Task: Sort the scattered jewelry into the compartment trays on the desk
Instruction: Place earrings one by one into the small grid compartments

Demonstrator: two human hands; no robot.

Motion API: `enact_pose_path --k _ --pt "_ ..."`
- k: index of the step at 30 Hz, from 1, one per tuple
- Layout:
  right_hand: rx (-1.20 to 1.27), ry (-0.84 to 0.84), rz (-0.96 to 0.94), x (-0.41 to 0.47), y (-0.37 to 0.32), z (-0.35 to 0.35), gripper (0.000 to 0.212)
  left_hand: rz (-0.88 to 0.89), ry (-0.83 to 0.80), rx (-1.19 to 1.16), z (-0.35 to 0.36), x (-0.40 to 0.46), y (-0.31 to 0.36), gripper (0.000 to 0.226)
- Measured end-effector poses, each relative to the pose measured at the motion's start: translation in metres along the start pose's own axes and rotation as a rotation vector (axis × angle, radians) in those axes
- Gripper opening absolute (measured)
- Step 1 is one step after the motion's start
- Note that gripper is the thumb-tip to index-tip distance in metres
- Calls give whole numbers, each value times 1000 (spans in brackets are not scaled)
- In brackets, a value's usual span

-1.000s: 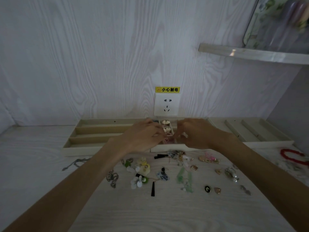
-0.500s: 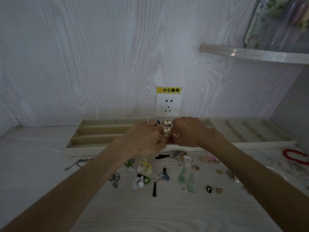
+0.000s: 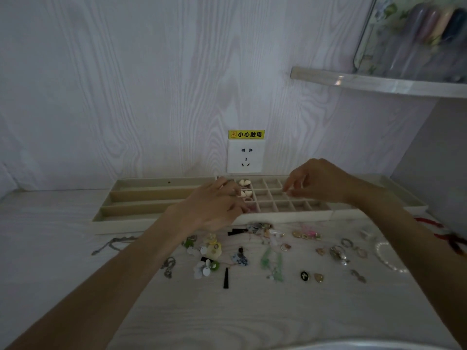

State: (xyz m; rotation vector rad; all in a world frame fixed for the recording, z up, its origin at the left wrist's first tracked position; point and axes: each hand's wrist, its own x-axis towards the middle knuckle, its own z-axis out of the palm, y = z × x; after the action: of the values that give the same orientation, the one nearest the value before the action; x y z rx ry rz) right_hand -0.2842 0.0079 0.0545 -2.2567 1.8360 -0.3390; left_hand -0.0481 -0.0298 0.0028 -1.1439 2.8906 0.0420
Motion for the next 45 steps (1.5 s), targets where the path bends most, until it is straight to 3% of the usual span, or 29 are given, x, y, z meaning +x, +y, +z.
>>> enact_pose_path --k 4,6,9,11,17,21,26,30,36,41,43,45 --pt "-30 -176 164 -32 26 4 8 -94 77 -16 2 4 12 38" --pt "-58 -151 213 -42 33 17 9 -142 191 -96 2 5 20 33" --pt "-88 -28 307 -51 34 37 34 -202 367 -327 -1 1 33 24" --pt "-118 20 335 -57 30 47 37 -240 422 -516 -6 -3 39 21" --pt "-4 90 371 -57 23 62 12 -293 357 -865 -18 -15 45 19" --pt "268 85 376 -55 20 50 4 -326 269 -950 -14 -20 45 18" --pt "811 90 321 -67 2 23 22 -399 113 -1125 -21 -27 56 24" --pt "1035 -1 282 -59 -19 26 27 -417 -35 -1210 -29 -33 64 34" --pt "1134 13 213 -38 -46 42 22 -426 -18 -1306 -28 -39 61 54" --pt "1183 93 212 -16 -55 54 21 -561 15 -1259 -20 -37 46 67" --pt "1170 121 220 -8 -54 56 20 -566 90 -1212 -18 -35 41 63" --pt "1117 125 242 -1 -54 56 18 -521 272 -1104 -16 -30 33 49"
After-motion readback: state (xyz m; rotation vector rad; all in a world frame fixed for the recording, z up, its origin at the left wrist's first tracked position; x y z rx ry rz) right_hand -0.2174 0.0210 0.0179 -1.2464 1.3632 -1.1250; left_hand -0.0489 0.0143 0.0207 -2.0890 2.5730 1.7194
